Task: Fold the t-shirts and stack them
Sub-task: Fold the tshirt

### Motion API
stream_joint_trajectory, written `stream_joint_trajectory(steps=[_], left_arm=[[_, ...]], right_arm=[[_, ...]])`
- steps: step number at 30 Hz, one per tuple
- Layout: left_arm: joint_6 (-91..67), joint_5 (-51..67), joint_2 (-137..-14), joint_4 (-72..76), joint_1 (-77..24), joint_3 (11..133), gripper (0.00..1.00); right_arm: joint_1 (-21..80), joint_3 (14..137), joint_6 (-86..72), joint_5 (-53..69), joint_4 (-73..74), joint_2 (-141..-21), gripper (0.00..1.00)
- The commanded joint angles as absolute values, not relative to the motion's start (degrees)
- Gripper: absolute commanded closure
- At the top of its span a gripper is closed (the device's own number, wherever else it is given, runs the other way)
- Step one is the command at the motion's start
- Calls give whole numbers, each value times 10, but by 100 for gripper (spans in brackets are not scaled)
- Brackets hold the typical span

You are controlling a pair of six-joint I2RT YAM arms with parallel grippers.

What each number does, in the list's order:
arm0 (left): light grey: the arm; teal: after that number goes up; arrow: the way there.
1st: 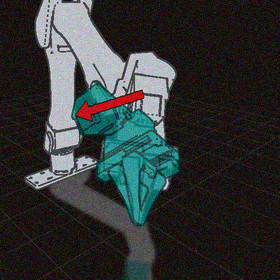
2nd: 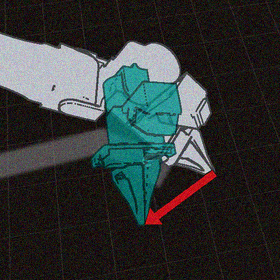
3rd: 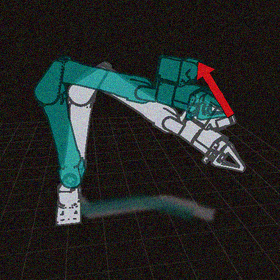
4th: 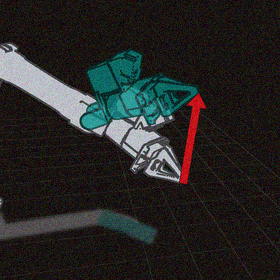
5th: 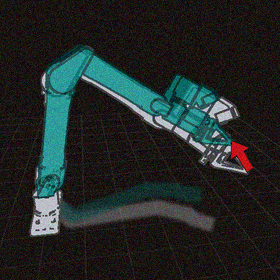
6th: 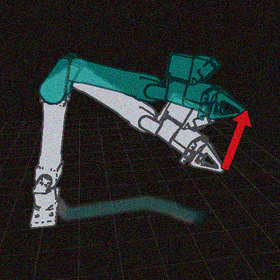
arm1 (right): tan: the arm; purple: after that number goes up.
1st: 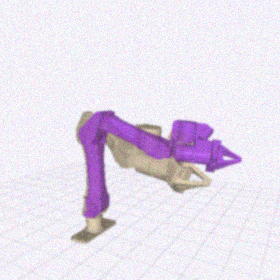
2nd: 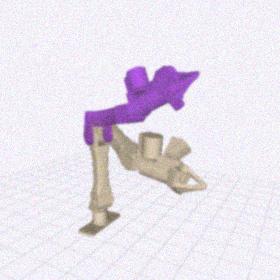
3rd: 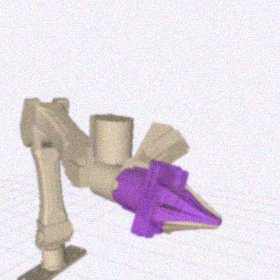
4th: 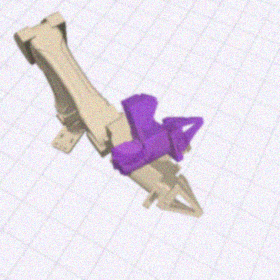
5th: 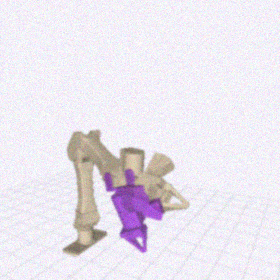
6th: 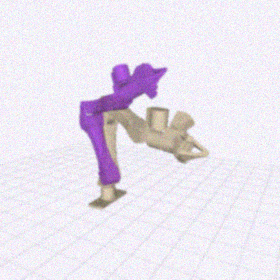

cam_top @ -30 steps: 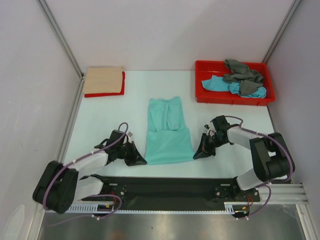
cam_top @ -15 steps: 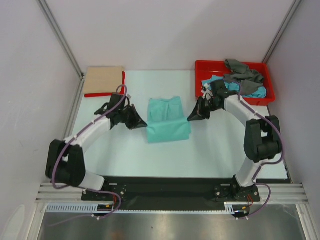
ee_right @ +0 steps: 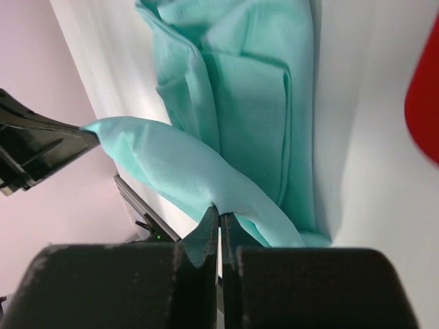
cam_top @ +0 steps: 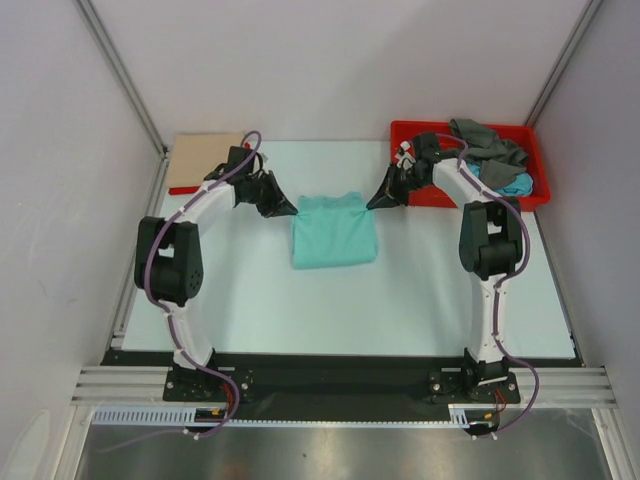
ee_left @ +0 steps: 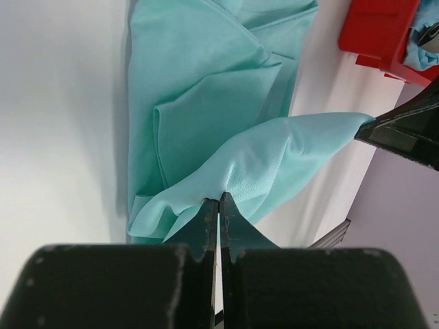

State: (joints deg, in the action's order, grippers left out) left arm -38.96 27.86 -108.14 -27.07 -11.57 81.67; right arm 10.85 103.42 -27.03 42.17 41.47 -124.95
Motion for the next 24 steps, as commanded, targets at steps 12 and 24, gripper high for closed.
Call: stream_joint_trajectory(steps=[12, 24], left_arm=[[-395, 335, -1180, -233, -88, 938, 100], [-411, 351, -1235, -200, -73, 970, 94]], right_arm=[[92, 1188, -331, 463, 374, -1353, 100], [83, 1224, -358, 477, 324, -1401, 100]])
